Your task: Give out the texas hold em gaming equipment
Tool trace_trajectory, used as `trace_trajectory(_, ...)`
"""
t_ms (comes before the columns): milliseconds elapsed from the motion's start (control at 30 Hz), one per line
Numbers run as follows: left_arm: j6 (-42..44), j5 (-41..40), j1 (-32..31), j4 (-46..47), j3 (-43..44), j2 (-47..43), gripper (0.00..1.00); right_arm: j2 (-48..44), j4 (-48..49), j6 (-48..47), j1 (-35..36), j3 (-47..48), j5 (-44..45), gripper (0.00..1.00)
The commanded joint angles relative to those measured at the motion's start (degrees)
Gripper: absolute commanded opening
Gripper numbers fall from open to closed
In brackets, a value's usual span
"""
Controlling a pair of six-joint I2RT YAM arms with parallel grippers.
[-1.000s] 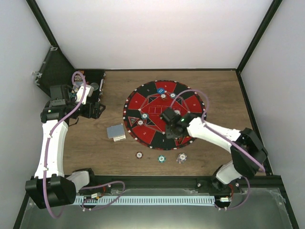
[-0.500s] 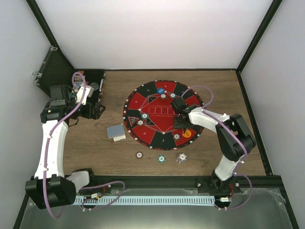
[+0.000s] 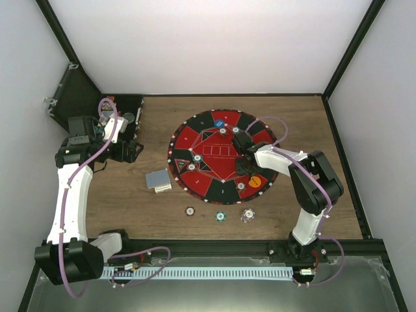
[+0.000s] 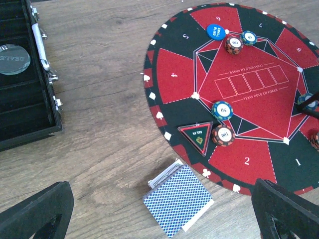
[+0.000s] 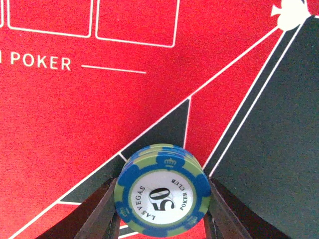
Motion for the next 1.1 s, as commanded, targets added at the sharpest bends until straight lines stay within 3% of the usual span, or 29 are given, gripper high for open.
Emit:
trace_trajectory(0,0.86,0.19,0.34,-0.2,1.44,-0.74,1.0,-0.27,-0.5,-0.26,-0.75,1.64,1.66,0.32)
trace_trajectory(767,1.13,0.25,0.34,-0.15,1.12,-0.99,1.0,-3.09,-1.77,1.21,-0.75,-1.01,0.38,0.33)
trace_trajectory(867,1.39,-0.03,0.33,-0.14,1.14,-1.1,1.0,-2.48,-1.77,1.16,-0.75,-0.41,0.31,0.4)
trace_trajectory(1067,1.51,0.15,0.34,-0.24,1.23,-0.82,1.0,-3.88,-3.9,0.83,-0.75,2.18,1.19,0.68)
